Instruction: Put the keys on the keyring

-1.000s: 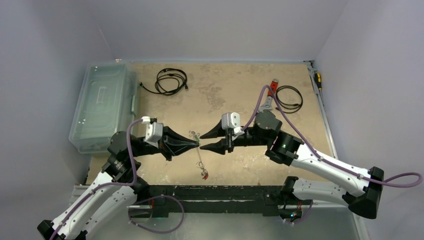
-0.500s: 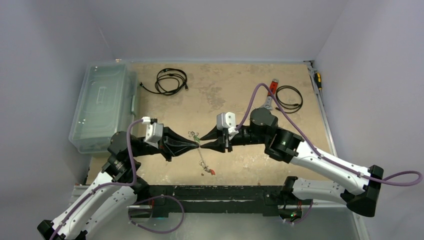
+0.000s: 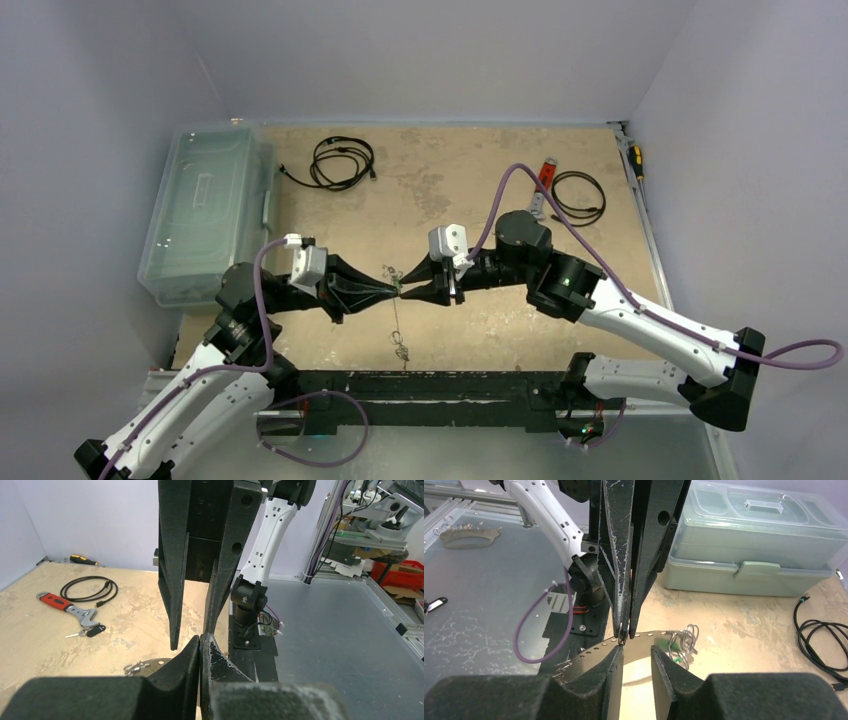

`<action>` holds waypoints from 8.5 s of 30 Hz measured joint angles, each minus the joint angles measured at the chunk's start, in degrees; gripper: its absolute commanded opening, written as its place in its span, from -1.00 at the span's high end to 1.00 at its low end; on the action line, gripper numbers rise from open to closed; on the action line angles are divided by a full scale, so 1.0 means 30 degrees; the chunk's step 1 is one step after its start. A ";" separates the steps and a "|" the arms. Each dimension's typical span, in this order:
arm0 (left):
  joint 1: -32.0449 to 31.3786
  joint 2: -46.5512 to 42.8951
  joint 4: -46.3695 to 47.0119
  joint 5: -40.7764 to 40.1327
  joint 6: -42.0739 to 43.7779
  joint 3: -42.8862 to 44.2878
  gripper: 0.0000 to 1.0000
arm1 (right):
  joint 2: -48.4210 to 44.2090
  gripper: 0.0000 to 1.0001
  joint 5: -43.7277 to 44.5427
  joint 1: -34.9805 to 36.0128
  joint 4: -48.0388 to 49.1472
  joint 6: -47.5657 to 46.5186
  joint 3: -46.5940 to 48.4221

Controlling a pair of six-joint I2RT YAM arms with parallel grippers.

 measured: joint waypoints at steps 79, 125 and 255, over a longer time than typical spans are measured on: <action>-0.0109 -0.0634 -0.0532 -0.0772 0.0750 0.0153 0.31 | -0.0685 1.00 -0.0503 0.0007 0.0576 -0.0474 -0.0882; -0.0109 -0.0197 0.1056 -0.0291 0.0146 0.0073 0.60 | -0.1086 1.00 -0.0962 0.0007 0.4765 0.1435 -0.2142; 0.0000 -0.0270 -0.2404 -0.1195 0.2980 0.0816 0.51 | -0.1122 1.00 0.3191 0.0000 -0.0233 -0.0058 -0.0721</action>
